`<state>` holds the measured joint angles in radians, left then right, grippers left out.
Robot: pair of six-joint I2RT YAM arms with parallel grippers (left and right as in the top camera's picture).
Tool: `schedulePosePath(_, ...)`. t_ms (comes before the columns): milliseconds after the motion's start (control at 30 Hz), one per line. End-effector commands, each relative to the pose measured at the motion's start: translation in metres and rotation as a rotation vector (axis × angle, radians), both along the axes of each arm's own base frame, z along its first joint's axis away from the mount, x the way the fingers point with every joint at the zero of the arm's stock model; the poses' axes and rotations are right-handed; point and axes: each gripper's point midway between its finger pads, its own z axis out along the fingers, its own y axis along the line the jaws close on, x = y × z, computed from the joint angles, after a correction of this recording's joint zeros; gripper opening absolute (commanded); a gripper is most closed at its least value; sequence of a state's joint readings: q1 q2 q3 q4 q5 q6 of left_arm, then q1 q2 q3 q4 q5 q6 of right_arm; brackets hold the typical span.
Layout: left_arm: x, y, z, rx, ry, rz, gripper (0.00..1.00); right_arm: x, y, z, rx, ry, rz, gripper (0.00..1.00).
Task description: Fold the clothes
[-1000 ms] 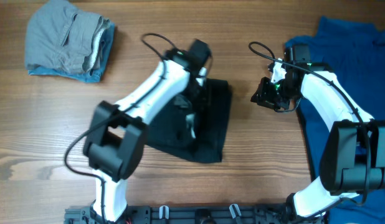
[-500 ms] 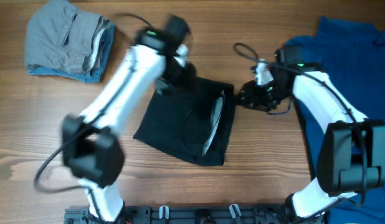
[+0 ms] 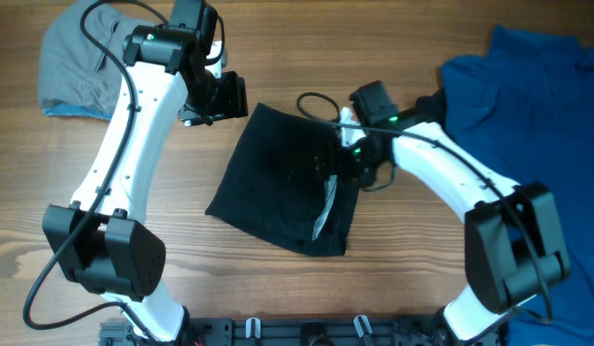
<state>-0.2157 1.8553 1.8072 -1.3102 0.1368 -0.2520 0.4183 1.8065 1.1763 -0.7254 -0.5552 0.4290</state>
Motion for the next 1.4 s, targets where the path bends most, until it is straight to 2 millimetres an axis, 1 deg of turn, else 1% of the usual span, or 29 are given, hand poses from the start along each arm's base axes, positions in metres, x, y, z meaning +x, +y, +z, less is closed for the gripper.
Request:
schedulePosePath(0,0.002,0.011,-0.004,0.071,-0.008,-0.022,0.67,-0.013,0.004,-0.029,-0.141,0.103,-0.125,0.74)
schedulePosePath(67,0.002,0.011,-0.004,0.071,-0.007,-0.022,0.66,-0.016,-0.002,-0.037,-0.189,0.122,-0.146,0.7)
schedulePosePath(167,0.002,0.011,-0.004,0.071,-0.008,-0.022,0.67,-0.01,-0.008,-0.036,-0.187,0.101,-0.132,0.63)
schedulePosePath(200,0.002,0.011,-0.004,0.071,-0.008,-0.022,0.67,-0.009,-0.012,-0.036,-0.187,0.093,-0.121,0.51)
schedulePosePath(233,0.002,0.011,-0.004,0.071,-0.009,-0.026,0.67,-0.008,-0.014,-0.036,-0.189,0.085,-0.111,0.49)
schedulePosePath(267,0.003,0.012,-0.004,0.078,-0.014,-0.026,0.68,-0.007,-0.018,-0.038,-0.212,0.084,-0.12,0.52)
schedulePosePath(300,0.004,0.013,-0.004,0.082,-0.016,-0.027,0.68,-0.007,-0.025,-0.041,-0.253,0.079,-0.127,0.61)
schedulePosePath(367,0.004,0.013,-0.004,0.085,-0.017,-0.03,0.69,-0.008,-0.031,-0.043,-0.283,0.075,-0.129,0.63)
schedulePosePath(400,0.004,0.013,-0.004,0.086,-0.02,-0.034,0.69,-0.007,-0.03,-0.042,-0.277,0.071,-0.128,0.62)
schedulePosePath(467,0.006,0.013,-0.004,0.092,-0.029,-0.05,0.7,-0.004,-0.021,-0.04,-0.234,0.045,-0.092,0.52)
schedulePosePath(567,0.008,0.013,-0.003,0.091,-0.036,-0.049,0.71,-0.003,-0.01,-0.04,-0.2,0.033,-0.075,0.51)
schedulePosePath(600,0.008,0.013,-0.003,0.091,-0.036,-0.049,0.71,-0.002,-0.003,-0.039,-0.176,0.028,-0.065,0.46)
schedulePosePath(633,0.008,0.014,-0.003,0.091,-0.035,-0.046,0.71,-0.002,0.008,-0.037,-0.135,0.01,-0.036,0.33)
schedulePosePath(667,0.008,0.015,-0.003,0.091,-0.035,-0.043,0.71,0.0,0.016,-0.035,-0.107,-0.015,-0.009,0.13)
schedulePosePath(700,0.008,0.018,-0.003,0.092,-0.034,-0.037,0.71,0.003,0.021,-0.03,-0.087,-0.04,0.009,0.04)
schedulePosePath(767,0.01,0.024,-0.004,0.094,-0.033,-0.021,0.7,0.009,0.025,-0.011,-0.059,-0.071,0.018,0.04)
schedulePosePath(833,0.012,0.035,-0.003,0.094,-0.032,0.007,0.7,0.016,0.039,0.051,0.088,-0.198,0.156,0.04)
schedulePosePath(867,0.013,0.041,-0.003,0.094,-0.031,0.021,0.7,0.016,0.039,0.086,0.127,-0.26,0.198,0.05)
schedulePosePath(900,0.014,0.045,-0.003,0.094,-0.031,0.032,0.7,0.017,0.034,0.112,0.129,-0.3,0.193,0.04)
schedulePosePath(967,0.014,0.048,-0.003,0.093,-0.03,0.04,0.7,0.018,0.022,0.147,0.108,-0.37,0.165,0.04)
schedulePosePath(1000,0.014,0.047,-0.003,0.091,-0.029,0.039,0.7,0.019,0.014,0.158,0.084,-0.4,0.144,0.06)
schedulePosePath(1033,0.014,0.047,-0.003,0.091,-0.029,0.039,0.7,0.018,0.007,0.16,0.059,-0.395,0.117,0.08)
schedulePosePath(1067,0.014,0.047,-0.004,0.091,-0.029,0.039,0.7,0.017,-0.002,0.155,0.022,-0.367,0.081,0.09)
schedulePosePath(1167,0.013,0.048,-0.004,0.092,-0.025,0.039,0.7,0.006,-0.048,0.119,-0.211,-0.207,-0.057,0.09)
schedulePosePath(1233,0.013,0.048,-0.004,0.092,-0.026,0.039,0.7,0.0,-0.06,0.101,-0.27,-0.14,-0.074,0.16)
schedulePosePath(1267,0.013,0.048,-0.004,0.092,-0.026,0.039,0.7,-0.006,-0.062,0.09,-0.285,-0.093,-0.076,0.19)
schedulePosePath(1300,0.013,0.048,-0.004,0.092,-0.026,0.039,0.7,-0.013,-0.065,0.082,-0.302,-0.044,-0.077,0.28)
schedulePosePath(1333,0.013,0.048,-0.004,0.092,-0.026,0.039,0.7,-0.022,-0.07,0.076,-0.334,0.01,-0.093,0.47)
schedulePosePath(1367,0.013,0.048,-0.004,0.092,-0.026,0.039,0.7,-0.027,-0.08,0.07,-0.387,0.049,-0.112,0.5)
